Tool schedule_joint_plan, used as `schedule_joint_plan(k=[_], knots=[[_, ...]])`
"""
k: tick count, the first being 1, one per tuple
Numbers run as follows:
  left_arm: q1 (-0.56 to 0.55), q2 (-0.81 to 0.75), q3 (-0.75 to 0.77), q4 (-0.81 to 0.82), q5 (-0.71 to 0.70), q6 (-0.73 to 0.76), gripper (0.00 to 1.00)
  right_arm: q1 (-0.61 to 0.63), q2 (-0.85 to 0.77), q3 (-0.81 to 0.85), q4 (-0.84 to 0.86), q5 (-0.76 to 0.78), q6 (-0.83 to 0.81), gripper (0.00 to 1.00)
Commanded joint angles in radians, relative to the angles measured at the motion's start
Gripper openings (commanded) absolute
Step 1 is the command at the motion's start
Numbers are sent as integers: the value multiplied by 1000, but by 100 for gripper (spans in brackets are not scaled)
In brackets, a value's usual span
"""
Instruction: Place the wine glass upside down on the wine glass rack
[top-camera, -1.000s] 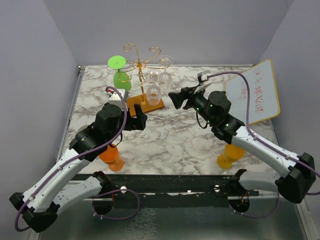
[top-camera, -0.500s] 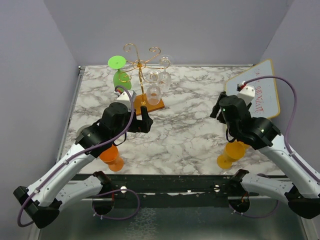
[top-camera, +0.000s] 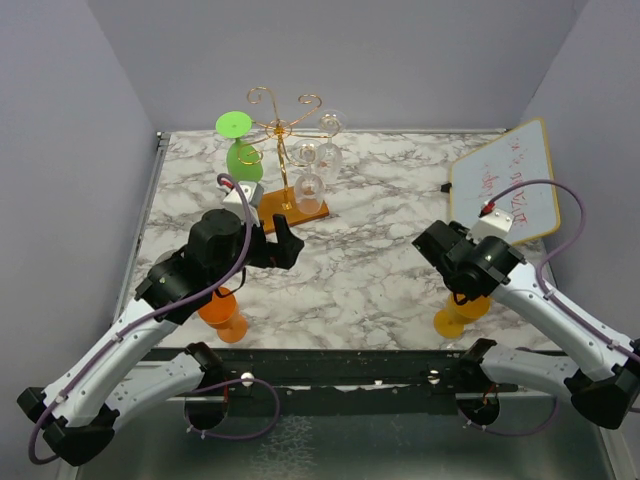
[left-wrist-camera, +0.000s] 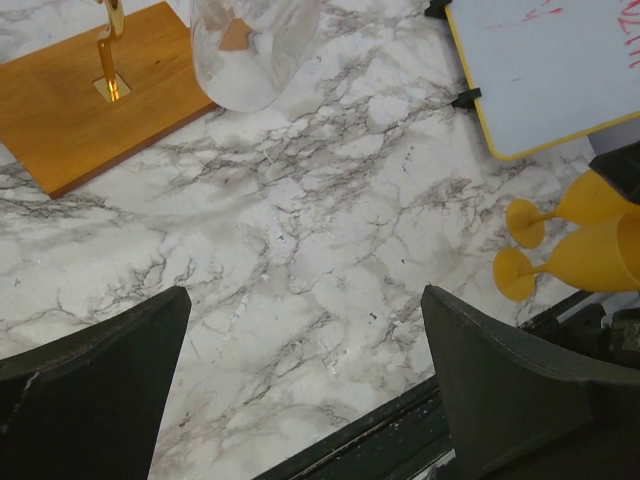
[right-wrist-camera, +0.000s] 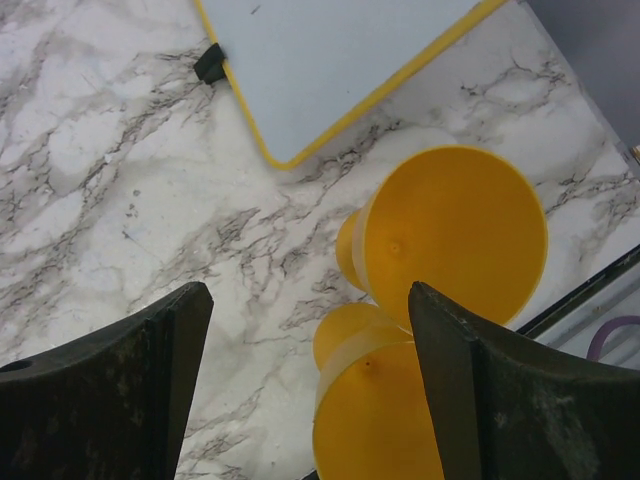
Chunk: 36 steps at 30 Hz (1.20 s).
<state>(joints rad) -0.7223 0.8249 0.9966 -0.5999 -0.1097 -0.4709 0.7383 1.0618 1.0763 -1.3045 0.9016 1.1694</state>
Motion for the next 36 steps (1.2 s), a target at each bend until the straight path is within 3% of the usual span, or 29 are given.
schedule_joint_plan(k=[1,7,15,22,30,36], knots=[[-1,-18,85,-3,-32,12,99,-5,-41,-70,-4,26,85,84],[-1,-18,127,-5,-34,17,99,-40,-49,-106,53,25,20,83],[0,-13,156,-7,-33,17,99,-222,-47,-174,301,-121,-229,73],[-1,-17,165,-6,-36,8,99,-249,-27,-181,378,-153,-313,45],[-1,-22,235,-26,-118,66,99,-249,-22,-118,397,-207,-392,3],[-1,-14,362,-33,-223,125,99,-248,-51,-47,472,-285,-471,0]])
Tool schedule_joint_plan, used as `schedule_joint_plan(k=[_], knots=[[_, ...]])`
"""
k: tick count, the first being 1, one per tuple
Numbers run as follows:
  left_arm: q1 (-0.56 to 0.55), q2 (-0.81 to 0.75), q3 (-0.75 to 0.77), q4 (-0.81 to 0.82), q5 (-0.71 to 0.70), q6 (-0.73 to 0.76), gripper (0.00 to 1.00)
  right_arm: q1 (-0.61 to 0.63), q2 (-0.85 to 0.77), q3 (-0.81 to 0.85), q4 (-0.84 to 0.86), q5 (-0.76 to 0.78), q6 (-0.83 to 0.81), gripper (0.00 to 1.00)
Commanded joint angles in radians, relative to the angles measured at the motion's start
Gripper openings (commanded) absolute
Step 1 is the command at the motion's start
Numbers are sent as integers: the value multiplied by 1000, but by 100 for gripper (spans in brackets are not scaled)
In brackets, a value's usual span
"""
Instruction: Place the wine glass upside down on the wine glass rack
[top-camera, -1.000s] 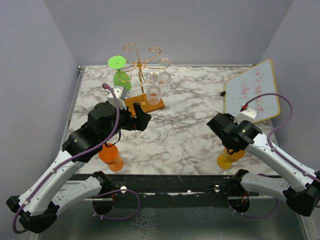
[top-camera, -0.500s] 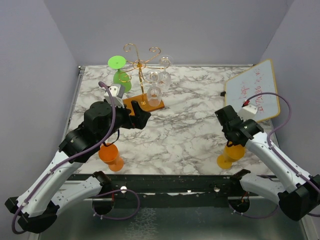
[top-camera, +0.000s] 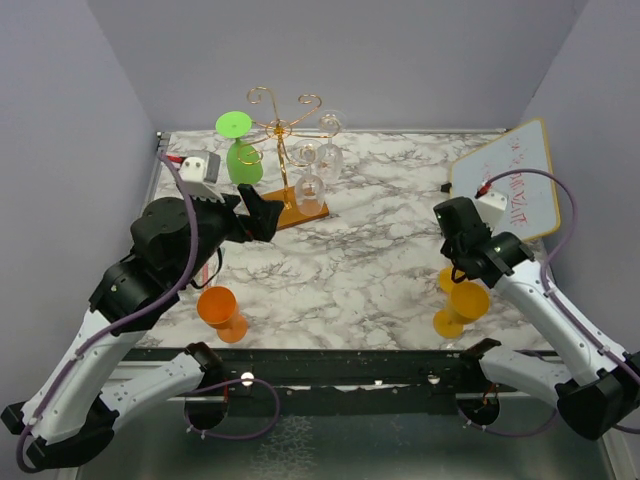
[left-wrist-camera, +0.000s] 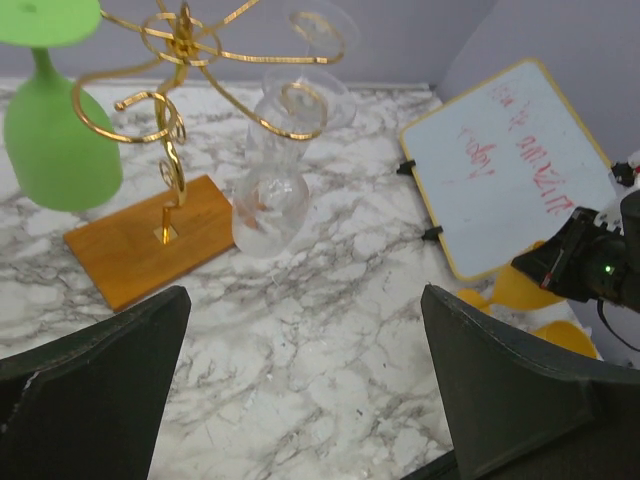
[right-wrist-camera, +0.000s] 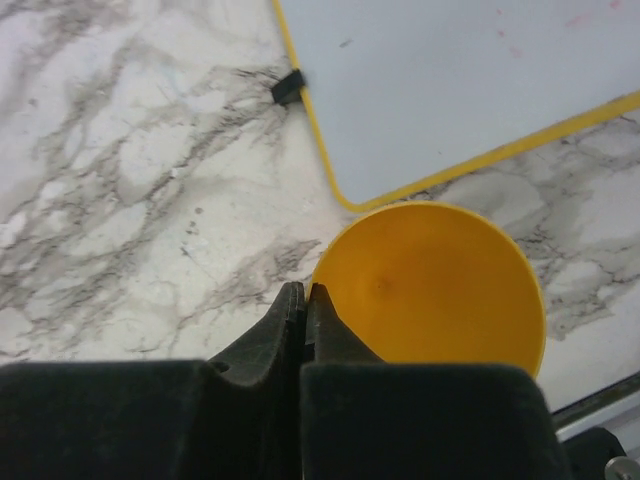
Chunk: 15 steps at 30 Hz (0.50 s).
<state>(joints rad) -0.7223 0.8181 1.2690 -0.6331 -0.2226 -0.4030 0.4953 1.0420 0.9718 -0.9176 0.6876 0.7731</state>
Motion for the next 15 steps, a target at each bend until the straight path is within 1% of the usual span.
schedule_joint_plan(k=[1,4,8,15], knots=[[-1,-4,108,1,-128,57,99,-6,-43,60,116,-87,-91,0],[-1,11,178,5,-159,37,99,-4,-107,46,233,-103,-146,1],[-1,46,251,47,-111,7,99,-6,-194,28,379,-116,-225,0],[0,101,281,140,70,-118,99,-5,-366,-21,588,-171,-247,1]])
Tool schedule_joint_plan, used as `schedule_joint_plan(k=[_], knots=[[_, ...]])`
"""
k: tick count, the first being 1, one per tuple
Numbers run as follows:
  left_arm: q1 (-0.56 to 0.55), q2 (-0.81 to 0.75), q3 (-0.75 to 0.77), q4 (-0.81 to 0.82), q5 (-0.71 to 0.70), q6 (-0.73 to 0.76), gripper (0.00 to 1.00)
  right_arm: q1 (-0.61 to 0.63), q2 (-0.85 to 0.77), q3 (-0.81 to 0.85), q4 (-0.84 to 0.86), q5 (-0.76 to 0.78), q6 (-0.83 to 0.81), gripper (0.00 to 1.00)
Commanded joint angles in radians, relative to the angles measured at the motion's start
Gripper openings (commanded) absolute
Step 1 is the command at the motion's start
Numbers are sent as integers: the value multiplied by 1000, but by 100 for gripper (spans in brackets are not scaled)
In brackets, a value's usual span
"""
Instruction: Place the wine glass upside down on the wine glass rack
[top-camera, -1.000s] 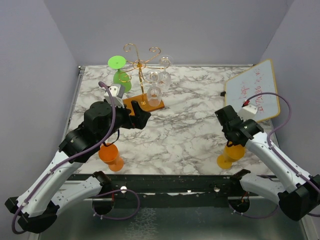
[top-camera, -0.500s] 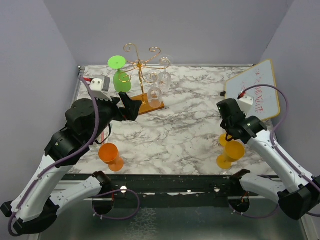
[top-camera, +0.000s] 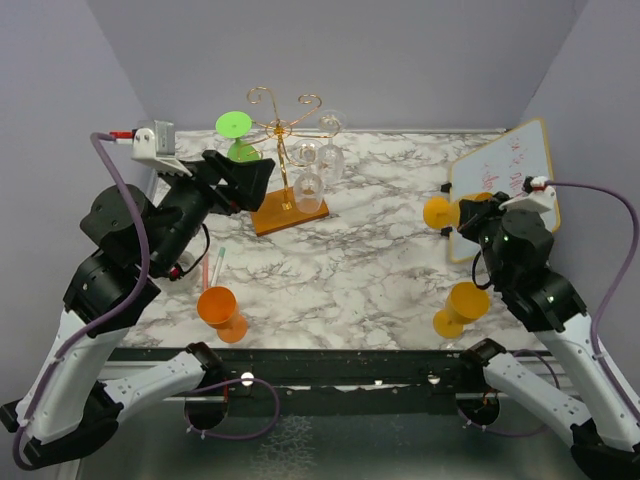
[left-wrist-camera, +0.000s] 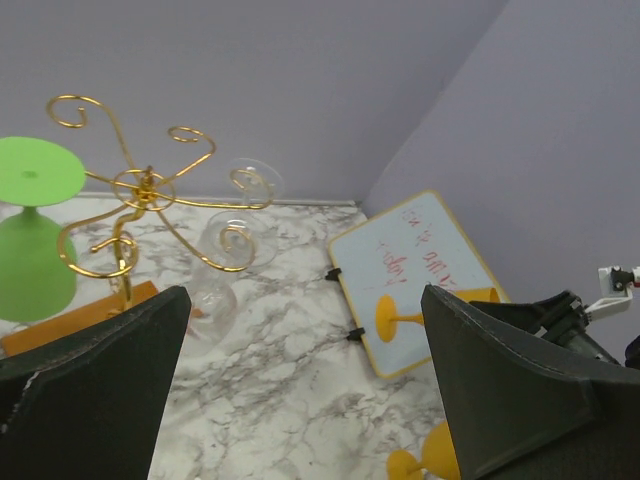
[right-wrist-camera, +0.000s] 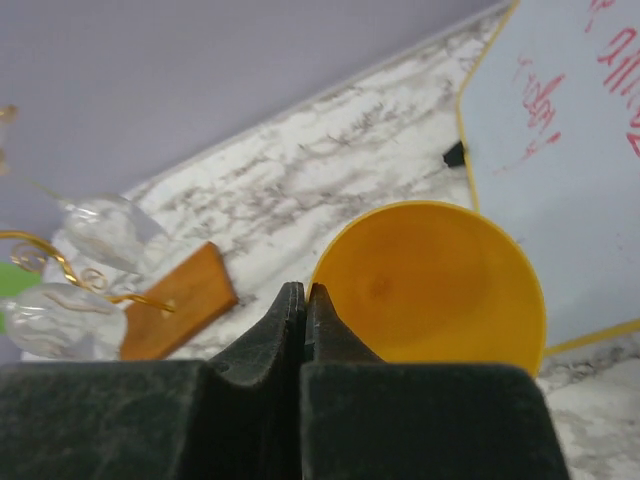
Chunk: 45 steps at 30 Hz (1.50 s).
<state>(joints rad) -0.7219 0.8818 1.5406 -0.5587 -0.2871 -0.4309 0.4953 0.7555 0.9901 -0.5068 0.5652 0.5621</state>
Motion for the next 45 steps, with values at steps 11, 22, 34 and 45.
schedule_joint_plan(k=[11,22,34,45], knots=[[-1,158,-15,218,373,-249,99,-5,-270,-97,473,-183,57,1],[-8,294,-99,542,349,-631,93,-5,-228,-186,948,-443,198,0],[-191,385,-88,713,259,-697,94,-6,-88,-145,1184,-596,187,1],[-282,440,-68,804,-51,-684,78,-6,-77,-166,1257,-616,224,1]])
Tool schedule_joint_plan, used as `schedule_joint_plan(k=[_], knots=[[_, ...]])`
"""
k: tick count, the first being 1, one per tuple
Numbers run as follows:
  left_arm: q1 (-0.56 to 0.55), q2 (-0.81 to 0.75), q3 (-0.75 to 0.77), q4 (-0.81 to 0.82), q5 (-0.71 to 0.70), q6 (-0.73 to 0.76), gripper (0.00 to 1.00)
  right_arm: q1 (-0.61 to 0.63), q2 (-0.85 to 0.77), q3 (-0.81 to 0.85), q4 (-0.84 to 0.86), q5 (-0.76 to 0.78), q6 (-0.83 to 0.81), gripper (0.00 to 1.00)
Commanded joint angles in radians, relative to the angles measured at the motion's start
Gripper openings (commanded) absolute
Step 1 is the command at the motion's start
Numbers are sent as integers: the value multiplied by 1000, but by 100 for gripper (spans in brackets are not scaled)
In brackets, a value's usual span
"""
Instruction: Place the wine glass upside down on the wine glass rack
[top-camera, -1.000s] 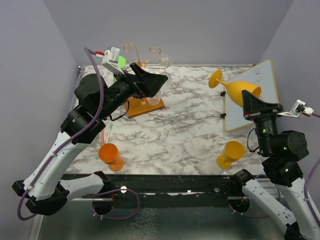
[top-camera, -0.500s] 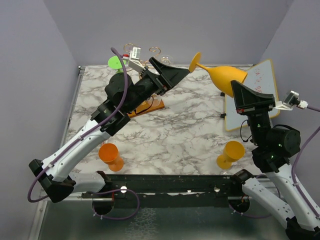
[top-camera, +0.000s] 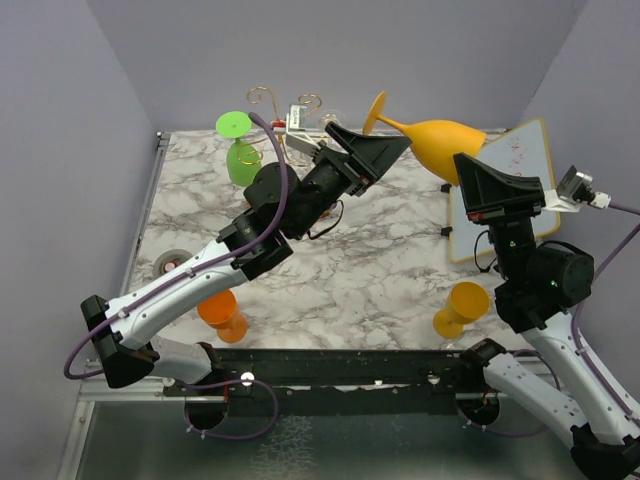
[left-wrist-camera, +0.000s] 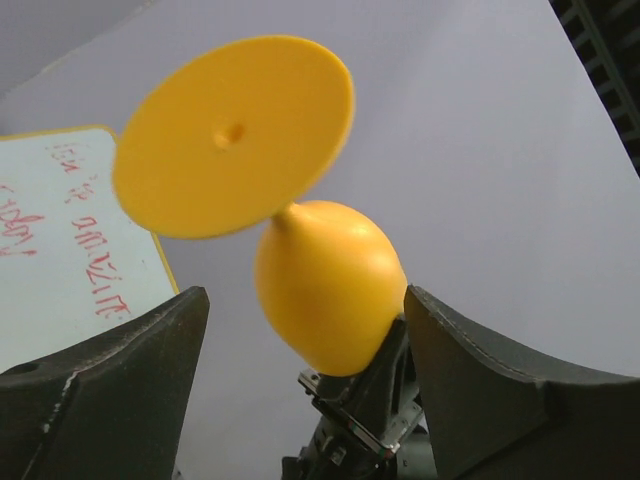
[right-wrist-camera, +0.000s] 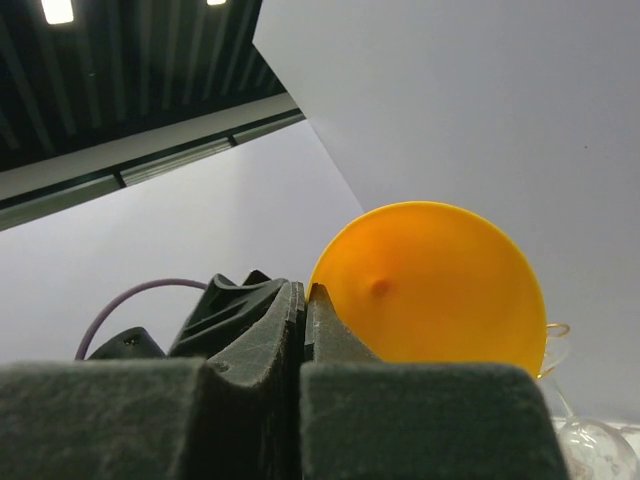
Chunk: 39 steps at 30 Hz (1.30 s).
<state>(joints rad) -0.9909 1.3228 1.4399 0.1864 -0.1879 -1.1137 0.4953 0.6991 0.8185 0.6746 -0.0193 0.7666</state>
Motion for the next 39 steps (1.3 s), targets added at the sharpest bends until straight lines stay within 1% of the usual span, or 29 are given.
schedule_joint_plan(k=[1,3,4,5,7,9,13,16,17,19,22,24,26,27,29,30,31,32,33,34,36,37,39], knots=[[-16,2,35,62,-163,-1,76,-5,-23,3,75,-31,20,1],[-19,15,47,67,-174,2,65,-5,-27,4,74,-38,16,1],[-22,22,56,69,-176,9,62,-5,-28,7,69,-47,9,1],[-23,29,69,71,-171,19,62,-5,-29,18,52,-59,-4,1],[-23,41,93,71,-148,44,62,-5,-33,44,-6,-76,-33,1],[-26,46,100,78,-135,40,66,-6,-36,47,-20,-97,-52,1],[-29,57,114,94,-134,49,72,-6,-19,28,43,-143,-34,1],[-30,64,115,109,-144,24,72,-5,1,23,84,-202,-27,1],[-30,67,116,114,-149,9,70,-6,9,23,94,-226,-27,1],[-31,74,116,123,-176,-26,63,-6,20,17,117,-269,-36,1],[-31,58,78,133,-259,-128,41,-5,29,-1,138,-295,-51,1],[-31,42,69,142,-291,-128,31,-5,30,-12,132,-299,-61,1],[-31,30,59,152,-303,-127,24,-5,28,-17,111,-308,-68,1],[-31,28,54,160,-304,-127,19,-5,28,-20,104,-317,-70,1],[-31,25,44,183,-305,-123,4,-4,27,-22,77,-327,-58,1],[-31,26,38,199,-299,-117,0,-5,24,-19,49,-329,-50,1],[-29,27,34,221,-288,-100,0,-6,17,-11,-1,-326,-52,4],[-28,27,32,236,-274,-70,0,-5,4,1,-56,-313,-56,11],[-28,27,33,251,-256,-43,0,-5,-9,9,-106,-291,-57,20],[-28,28,36,268,-233,-8,0,-5,-29,13,-144,-270,-51,35],[-28,30,41,293,-185,59,0,-5,-68,13,-198,-220,-27,48],[-27,30,43,300,-162,89,0,-5,-86,7,-212,-200,-11,54],[-28,29,38,301,-136,122,0,-5,-121,-10,-214,-184,22,57]])
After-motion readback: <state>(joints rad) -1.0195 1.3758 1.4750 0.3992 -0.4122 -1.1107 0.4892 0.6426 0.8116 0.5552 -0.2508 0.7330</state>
